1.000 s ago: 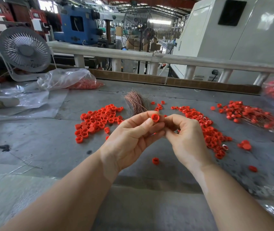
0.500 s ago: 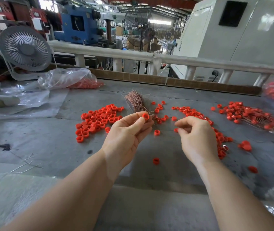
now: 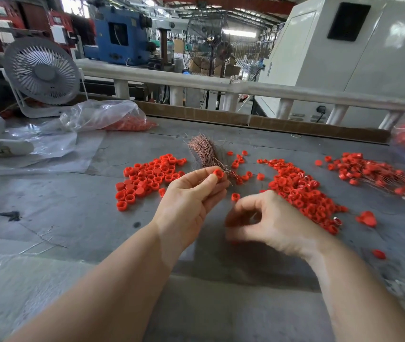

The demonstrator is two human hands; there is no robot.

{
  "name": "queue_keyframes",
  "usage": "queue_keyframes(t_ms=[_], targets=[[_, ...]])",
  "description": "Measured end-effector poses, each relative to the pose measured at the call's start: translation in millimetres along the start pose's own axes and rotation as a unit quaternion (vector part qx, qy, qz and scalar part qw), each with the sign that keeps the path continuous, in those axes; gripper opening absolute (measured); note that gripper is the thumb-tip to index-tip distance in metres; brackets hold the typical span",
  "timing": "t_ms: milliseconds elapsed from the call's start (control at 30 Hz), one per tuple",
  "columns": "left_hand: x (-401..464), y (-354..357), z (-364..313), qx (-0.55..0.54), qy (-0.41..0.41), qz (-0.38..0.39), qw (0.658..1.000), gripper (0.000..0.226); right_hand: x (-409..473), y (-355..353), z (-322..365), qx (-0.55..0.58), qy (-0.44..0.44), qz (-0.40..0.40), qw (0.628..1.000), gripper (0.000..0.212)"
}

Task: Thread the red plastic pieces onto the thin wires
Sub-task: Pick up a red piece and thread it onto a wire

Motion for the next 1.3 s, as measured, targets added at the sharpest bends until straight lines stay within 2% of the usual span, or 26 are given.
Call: queue_keyframes(t_ms=[133, 233, 333, 500, 633, 700, 833, 1000, 1300], targets=[[0, 0, 0, 0.003, -0.001, 0.003, 1.000, 0.015, -1, 3, -3, -0.026, 0.016, 0.029, 0.999, 0.013], [-2, 1, 1, 0.005, -0.006, 0.009, 1.000, 0.013, 1, 3, -10, -0.096, 0.039, -0.021, 0.994, 0.010], [-3, 3, 3, 0.005, -0.017, 0.024, 1.000, 0.013, 4, -2, -14, -0.153, 0.035, -0.104, 0.982, 0.008], [-5, 8, 5, 0.001, -0.038, 0.057, 0.998, 0.013, 2, -18, -11, 0.018, 0.004, -0.248, 0.969, 0.019], [-5, 8, 6, 0.004, -0.045, 0.066, 0.997, 0.018, 0, -23, -11, 0.225, -0.013, -0.273, 0.935, 0.022], [-5, 8, 6, 0.007, -0.046, 0.067, 0.997, 0.022, 0, -23, -10, 0.282, -0.019, -0.267, 0.921, 0.026], [-6, 9, 6, 0.015, -0.051, 0.078, 0.996, 0.025, 0, -23, -8, 0.295, -0.026, -0.266, 0.917, 0.024], [-8, 12, 7, 0.008, -0.059, 0.084, 0.995, 0.018, -1, -24, -9, 0.312, -0.024, -0.278, 0.908, 0.018], [-8, 13, 6, 0.006, -0.054, 0.077, 0.996, 0.014, -2, -25, -12, 0.328, -0.028, -0.297, 0.896, 0.021]])
Point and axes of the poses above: each hand's wrist, its own x-axis towards the middle knuckle, its own y-axis out of the palm, z = x × y, the point moved 5 cm from there along x, towards the middle knuckle, and after that the axes turned 12 degrees about -x, right-handed, at the moved point
